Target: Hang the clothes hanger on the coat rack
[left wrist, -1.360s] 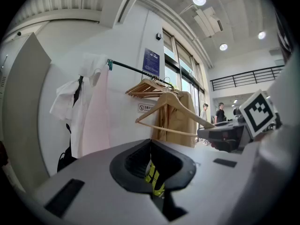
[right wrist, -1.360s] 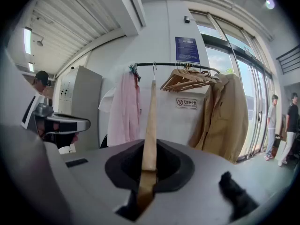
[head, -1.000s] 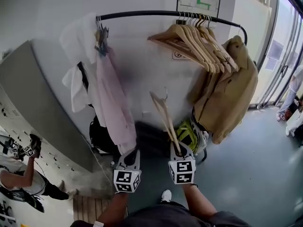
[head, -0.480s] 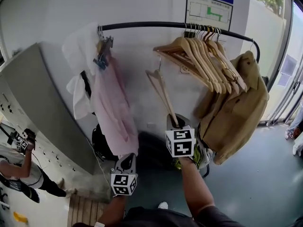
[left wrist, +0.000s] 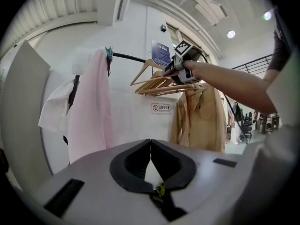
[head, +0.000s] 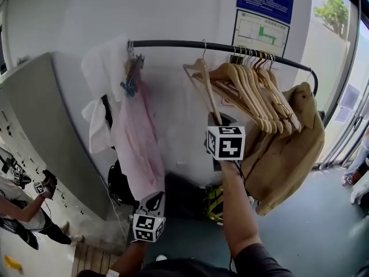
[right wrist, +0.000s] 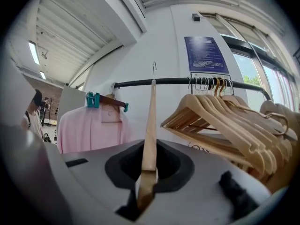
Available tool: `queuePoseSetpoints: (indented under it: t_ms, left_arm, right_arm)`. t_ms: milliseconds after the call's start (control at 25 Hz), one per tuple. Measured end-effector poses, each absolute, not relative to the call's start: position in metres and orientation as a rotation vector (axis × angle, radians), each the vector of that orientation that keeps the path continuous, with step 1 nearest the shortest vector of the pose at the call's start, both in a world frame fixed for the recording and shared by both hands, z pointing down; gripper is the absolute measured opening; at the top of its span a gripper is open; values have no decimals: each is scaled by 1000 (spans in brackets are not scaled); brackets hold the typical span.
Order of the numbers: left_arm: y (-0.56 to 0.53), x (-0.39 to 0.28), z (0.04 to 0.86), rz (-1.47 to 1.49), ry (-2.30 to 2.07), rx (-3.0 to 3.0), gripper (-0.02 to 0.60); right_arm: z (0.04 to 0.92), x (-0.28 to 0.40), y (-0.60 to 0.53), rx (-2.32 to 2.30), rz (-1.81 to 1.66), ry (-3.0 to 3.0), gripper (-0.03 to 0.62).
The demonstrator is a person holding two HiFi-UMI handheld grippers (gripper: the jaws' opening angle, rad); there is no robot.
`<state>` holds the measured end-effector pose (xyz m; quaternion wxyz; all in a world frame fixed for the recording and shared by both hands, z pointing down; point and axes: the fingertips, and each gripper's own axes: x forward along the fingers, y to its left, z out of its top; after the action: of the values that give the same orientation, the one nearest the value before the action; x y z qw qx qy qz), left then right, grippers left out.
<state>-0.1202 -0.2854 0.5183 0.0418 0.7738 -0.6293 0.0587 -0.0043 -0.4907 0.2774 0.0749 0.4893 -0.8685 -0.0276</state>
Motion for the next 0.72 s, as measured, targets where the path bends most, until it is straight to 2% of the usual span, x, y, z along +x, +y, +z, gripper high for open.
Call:
queuePoseSetpoints:
  t_ms: [240, 720]
  left_arm:
    - [-310, -135, 499, 157, -1923, 2383, 9]
    - [-362, -145, 436, 94, -1932, 2398, 9]
  right_arm:
    - [254, -12, -517, 1486, -77, -2543, 35]
    - [284, -17, -527, 1538, 46, -2451, 35]
